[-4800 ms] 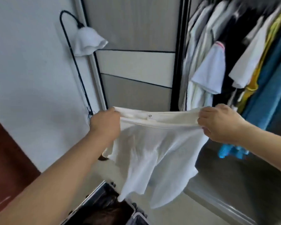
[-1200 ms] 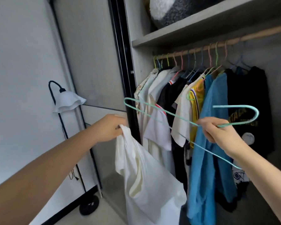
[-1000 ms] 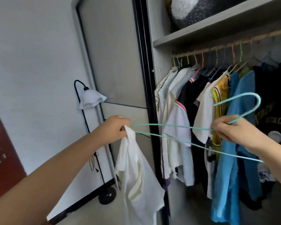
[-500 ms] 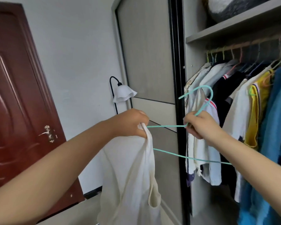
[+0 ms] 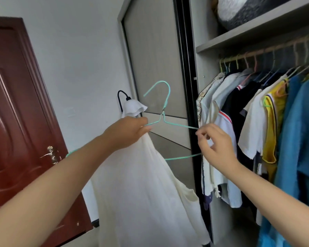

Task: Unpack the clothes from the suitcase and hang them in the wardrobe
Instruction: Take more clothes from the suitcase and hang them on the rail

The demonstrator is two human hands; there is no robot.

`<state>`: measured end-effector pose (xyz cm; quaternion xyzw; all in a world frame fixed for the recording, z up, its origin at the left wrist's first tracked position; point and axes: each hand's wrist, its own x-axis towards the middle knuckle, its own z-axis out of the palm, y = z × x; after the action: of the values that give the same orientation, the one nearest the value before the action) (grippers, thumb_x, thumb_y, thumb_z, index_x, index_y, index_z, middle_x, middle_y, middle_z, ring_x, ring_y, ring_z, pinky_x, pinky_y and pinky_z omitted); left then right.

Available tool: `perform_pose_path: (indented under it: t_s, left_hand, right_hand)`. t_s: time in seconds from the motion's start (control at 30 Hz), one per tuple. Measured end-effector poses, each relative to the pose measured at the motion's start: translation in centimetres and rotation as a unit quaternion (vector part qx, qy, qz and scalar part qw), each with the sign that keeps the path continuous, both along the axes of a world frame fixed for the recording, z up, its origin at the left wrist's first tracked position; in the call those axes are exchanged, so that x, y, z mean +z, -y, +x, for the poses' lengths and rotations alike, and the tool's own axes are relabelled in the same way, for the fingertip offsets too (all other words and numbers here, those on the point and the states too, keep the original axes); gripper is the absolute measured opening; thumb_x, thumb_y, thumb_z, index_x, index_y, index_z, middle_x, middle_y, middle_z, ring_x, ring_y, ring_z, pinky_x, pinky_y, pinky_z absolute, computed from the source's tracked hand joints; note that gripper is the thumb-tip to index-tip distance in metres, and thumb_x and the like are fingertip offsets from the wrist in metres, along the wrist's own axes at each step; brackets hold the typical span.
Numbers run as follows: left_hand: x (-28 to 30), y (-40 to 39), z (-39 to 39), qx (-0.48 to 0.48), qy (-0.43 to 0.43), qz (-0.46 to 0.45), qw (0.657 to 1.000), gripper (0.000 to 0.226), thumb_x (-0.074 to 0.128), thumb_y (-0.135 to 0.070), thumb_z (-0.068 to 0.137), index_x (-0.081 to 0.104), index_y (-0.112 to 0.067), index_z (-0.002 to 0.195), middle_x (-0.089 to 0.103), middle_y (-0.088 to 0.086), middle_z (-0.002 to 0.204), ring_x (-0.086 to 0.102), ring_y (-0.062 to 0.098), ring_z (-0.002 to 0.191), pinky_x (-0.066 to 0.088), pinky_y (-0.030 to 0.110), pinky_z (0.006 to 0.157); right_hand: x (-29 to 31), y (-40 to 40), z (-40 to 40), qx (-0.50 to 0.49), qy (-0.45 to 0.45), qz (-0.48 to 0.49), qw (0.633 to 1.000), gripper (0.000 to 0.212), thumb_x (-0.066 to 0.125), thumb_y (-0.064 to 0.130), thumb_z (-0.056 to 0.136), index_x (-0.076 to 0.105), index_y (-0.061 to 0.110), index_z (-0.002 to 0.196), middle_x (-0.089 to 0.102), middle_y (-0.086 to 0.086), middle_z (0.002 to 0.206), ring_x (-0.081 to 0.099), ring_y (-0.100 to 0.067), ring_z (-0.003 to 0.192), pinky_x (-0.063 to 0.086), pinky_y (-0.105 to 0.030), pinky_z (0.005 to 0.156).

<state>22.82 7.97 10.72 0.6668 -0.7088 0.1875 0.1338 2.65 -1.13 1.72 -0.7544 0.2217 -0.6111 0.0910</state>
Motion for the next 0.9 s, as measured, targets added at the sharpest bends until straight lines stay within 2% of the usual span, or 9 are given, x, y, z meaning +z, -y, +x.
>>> perform_pose_path:
  t_s: [0.1, 0.2, 0.3, 0.4, 0.47, 0.57, 0.7, 0.8, 0.9]
  left_hand:
    - [1.2, 0.1, 0.1, -0.007, -0.02, -0.068, 0.997, 0.027, 0.036, -0.027, 0.098, 0.042, -0.013, 0.076, 0.041, -0.006, 0.069, 0.049, 0.031, 0.082, 0.024, 0.027, 0.063]
    - [2.1, 0.3, -0.8, -0.012, -0.013, -0.099, 0.995, 0.027, 0.035, -0.024, 0.099, 0.052, -0.005, 0.093, 0.042, -0.004, 0.077, 0.041, 0.025, 0.079, 0.018, 0.023, 0.061]
    - [2.7, 0.8, -0.8, -0.001, -0.006, -0.111, 0.994, 0.033, 0.035, -0.025, 0.098, 0.035, -0.015, 0.066, 0.033, -0.009, 0.062, 0.038, 0.021, 0.073, 0.017, 0.026, 0.059]
    - [3.1, 0.8, 0.0, 0.016, -0.027, -0.111, 0.993, 0.04, 0.037, -0.028, 0.098, 0.027, -0.024, 0.059, 0.036, -0.006, 0.059, 0.04, 0.024, 0.07, 0.023, 0.029, 0.061]
    - [3.2, 0.5, 0.7, 0.022, -0.033, -0.122, 0.992, 0.041, 0.038, -0.027, 0.097, 0.026, -0.026, 0.058, 0.036, -0.006, 0.058, 0.039, 0.024, 0.069, 0.024, 0.029, 0.062]
    - [3.1, 0.2, 2.3, 0.032, -0.019, -0.141, 0.989, 0.037, 0.039, -0.024, 0.097, 0.03, -0.021, 0.062, 0.036, -0.005, 0.057, 0.04, 0.025, 0.069, 0.025, 0.03, 0.06]
    - [2.1, -1.1, 5.0, 0.054, -0.051, -0.139, 0.988, 0.036, 0.041, -0.023, 0.096, 0.036, -0.015, 0.062, 0.04, -0.001, 0.056, 0.04, 0.025, 0.062, 0.027, 0.027, 0.052]
    - [0.3, -2.0, 6.2, 0.048, -0.1, -0.11, 0.988, 0.032, 0.043, -0.022, 0.096, 0.049, -0.002, 0.072, 0.042, 0.002, 0.056, 0.039, 0.019, 0.056, 0.027, 0.024, 0.052]
    - [-0.8, -2.2, 6.5, 0.042, -0.129, -0.096, 0.986, 0.032, 0.044, -0.022, 0.096, 0.049, -0.001, 0.071, 0.042, 0.003, 0.057, 0.037, 0.014, 0.054, 0.026, 0.023, 0.052]
  right_hand:
    - [-1.7, -1.1, 0.5, 0.161, -0.042, 0.115, 0.979, 0.006, 0.054, 0.025, 0.074, 0.057, 0.028, 0.07, 0.059, 0.008, 0.066, 0.048, -0.002, 0.063, 0.036, -0.008, 0.061]
    - [-4.1, -2.3, 2.7, 0.239, -0.158, 0.134, 0.949, 0.022, 0.069, 0.025, 0.073, 0.061, 0.02, 0.093, 0.054, 0.022, 0.08, 0.051, 0.006, 0.072, 0.036, -0.004, 0.068]
    - [-5.3, -1.7, 4.4, 0.16, -0.218, 0.129, 0.954, 0.036, 0.07, 0.023, 0.079, 0.053, 0.015, 0.109, 0.05, 0.022, 0.089, 0.05, 0.005, 0.077, 0.032, -0.011, 0.074]
    - [-5.7, -0.3, 4.4, 0.054, -0.336, 0.101, 0.935, 0.032, 0.054, 0.021, 0.086, 0.049, 0.021, 0.118, 0.06, 0.017, 0.099, 0.056, -0.007, 0.101, 0.017, -0.024, 0.074]
    - [-6.2, 0.8, 3.8, 0.042, -0.384, 0.083, 0.918, 0.038, 0.045, 0.022, 0.087, 0.044, 0.024, 0.125, 0.059, 0.017, 0.091, 0.057, -0.013, 0.101, 0.018, -0.026, 0.076]
    - [-6.2, 2.2, 2.3, 0.09, -0.334, 0.046, 0.937, 0.032, 0.037, 0.041, 0.074, 0.036, 0.034, 0.106, 0.046, 0.016, 0.08, 0.052, -0.012, 0.078, 0.028, -0.019, 0.073]
    - [-4.2, 3.6, -0.6, 0.048, -0.181, -0.028, 0.982, 0.047, 0.053, 0.05, 0.067, 0.037, 0.03, 0.105, 0.035, 0.023, 0.091, 0.033, 0.005, 0.079, 0.032, -0.006, 0.073]
    - [-2.0, 3.5, -2.0, 0.032, -0.144, -0.048, 0.988, 0.043, 0.058, 0.055, 0.064, 0.045, 0.033, 0.098, 0.042, 0.024, 0.084, 0.039, 0.006, 0.076, 0.033, -0.005, 0.073]
    - [-0.7, 3.3, -2.6, 0.075, -0.14, -0.042, 0.986, 0.035, 0.059, 0.062, 0.065, 0.051, 0.029, 0.072, 0.049, 0.016, 0.059, 0.043, 0.006, 0.054, 0.031, -0.008, 0.06]
